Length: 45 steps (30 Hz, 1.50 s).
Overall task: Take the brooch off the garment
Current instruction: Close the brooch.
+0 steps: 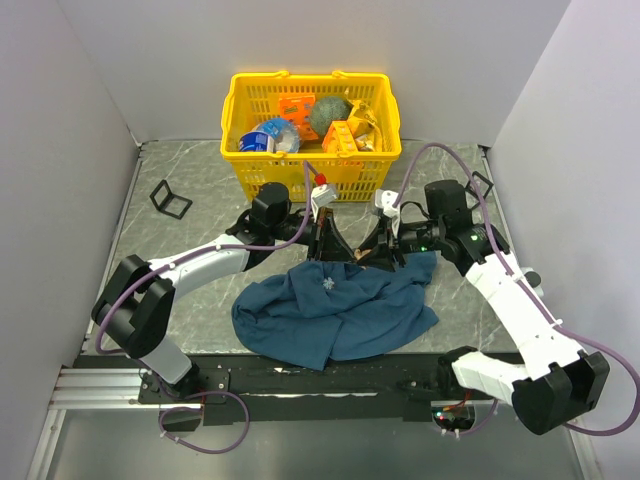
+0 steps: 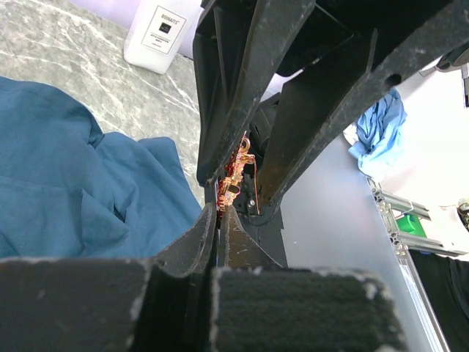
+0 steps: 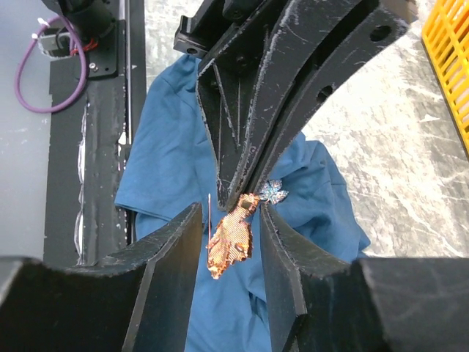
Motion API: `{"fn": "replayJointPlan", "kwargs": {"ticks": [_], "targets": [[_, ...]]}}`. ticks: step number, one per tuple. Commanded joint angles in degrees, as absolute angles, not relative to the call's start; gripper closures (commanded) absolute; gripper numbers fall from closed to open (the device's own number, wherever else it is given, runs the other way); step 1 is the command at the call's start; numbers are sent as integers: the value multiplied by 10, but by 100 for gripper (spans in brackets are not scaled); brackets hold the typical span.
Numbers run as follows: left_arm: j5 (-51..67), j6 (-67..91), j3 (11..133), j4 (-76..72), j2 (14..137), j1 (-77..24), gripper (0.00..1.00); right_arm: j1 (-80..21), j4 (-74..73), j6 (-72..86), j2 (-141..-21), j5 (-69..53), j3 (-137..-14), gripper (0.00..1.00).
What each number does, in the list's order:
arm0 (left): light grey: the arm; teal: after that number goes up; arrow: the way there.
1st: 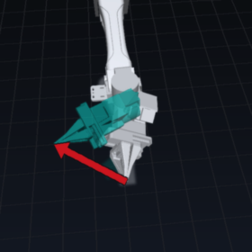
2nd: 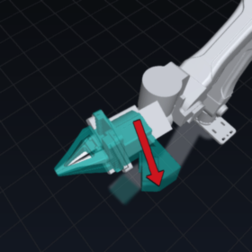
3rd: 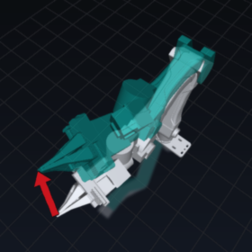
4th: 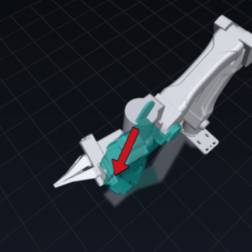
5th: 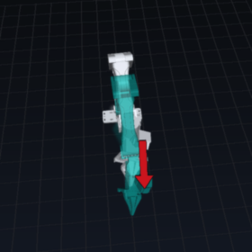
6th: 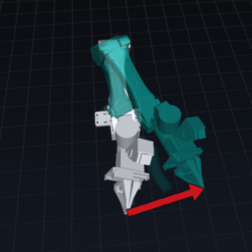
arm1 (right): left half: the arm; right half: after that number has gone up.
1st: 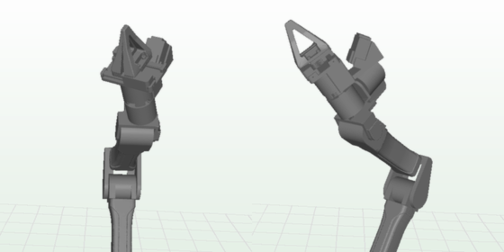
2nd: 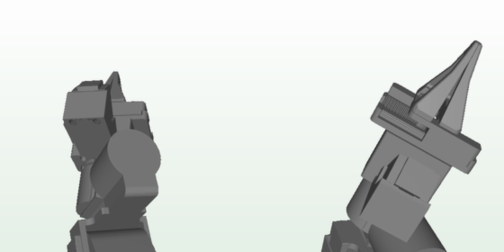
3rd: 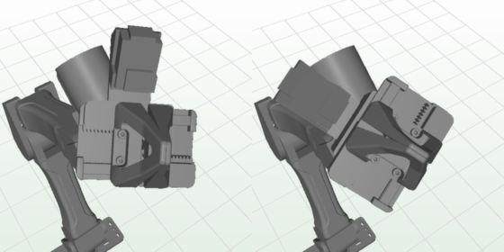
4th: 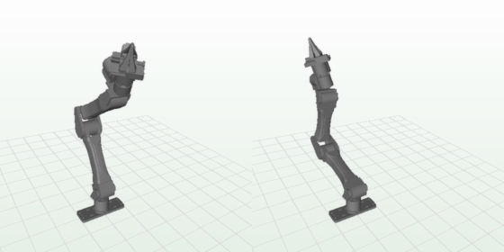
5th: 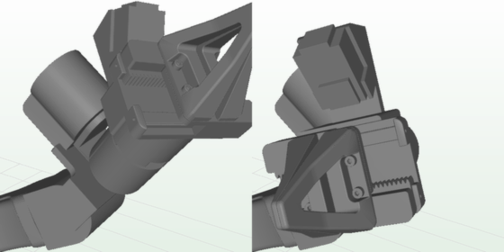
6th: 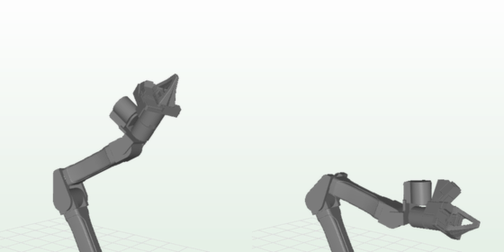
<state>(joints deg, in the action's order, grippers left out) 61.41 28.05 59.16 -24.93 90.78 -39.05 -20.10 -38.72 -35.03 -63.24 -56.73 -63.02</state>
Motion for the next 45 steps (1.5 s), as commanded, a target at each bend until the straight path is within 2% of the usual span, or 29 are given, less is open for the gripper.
{"fn": "replayJointPlan", "kwargs": {"ticks": [1, 17, 33, 41, 45], "targets": [[620, 269, 615, -259, 880, -392, 99, -191, -396, -352, -629, -597, -657, 56], [621, 275, 617, -265, 886, -393, 99, -192, -374, -359, -616, -548, -632, 64], [623, 275, 620, -262, 882, -392, 99, -192, -388, -346, -641, -571, -650, 66], [624, 273, 621, -260, 880, -392, 99, -191, -386, -337, -650, -556, -653, 72], [622, 269, 621, -255, 880, -392, 99, -192, -392, -336, -653, -561, -656, 72]]}}
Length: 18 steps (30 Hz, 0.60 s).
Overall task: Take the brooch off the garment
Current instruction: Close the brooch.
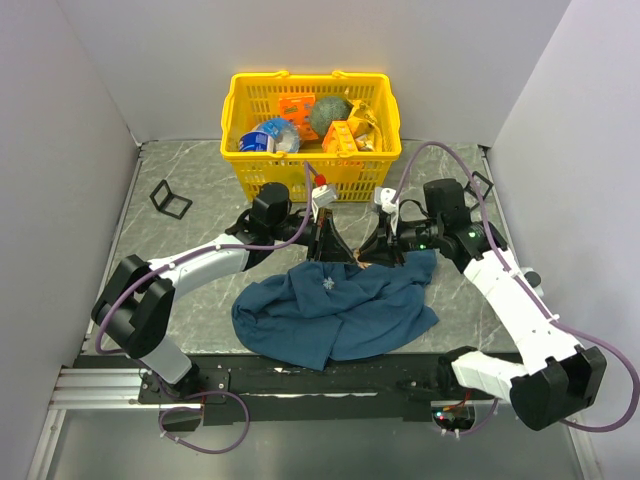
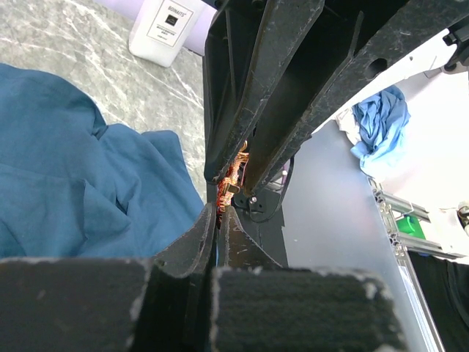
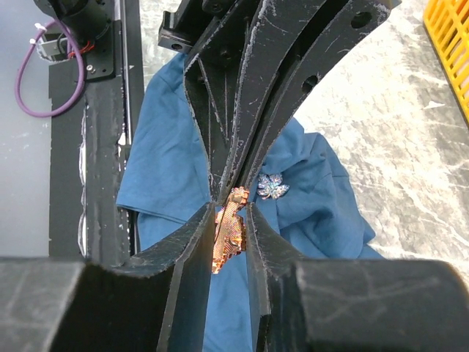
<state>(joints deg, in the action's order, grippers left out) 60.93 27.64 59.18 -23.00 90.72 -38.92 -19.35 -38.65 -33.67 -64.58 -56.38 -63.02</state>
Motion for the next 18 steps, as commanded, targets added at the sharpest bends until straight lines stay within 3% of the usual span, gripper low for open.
{"fn": "replayJointPlan", "kwargs": {"ticks": [1, 18], "targets": [[622, 269, 621, -255, 880, -392, 99, -192, -395, -338, -656, -563, -657, 71], [622, 266, 623, -250, 879, -392, 99, -192, -404, -343, -656, -574, -657, 63]]}}
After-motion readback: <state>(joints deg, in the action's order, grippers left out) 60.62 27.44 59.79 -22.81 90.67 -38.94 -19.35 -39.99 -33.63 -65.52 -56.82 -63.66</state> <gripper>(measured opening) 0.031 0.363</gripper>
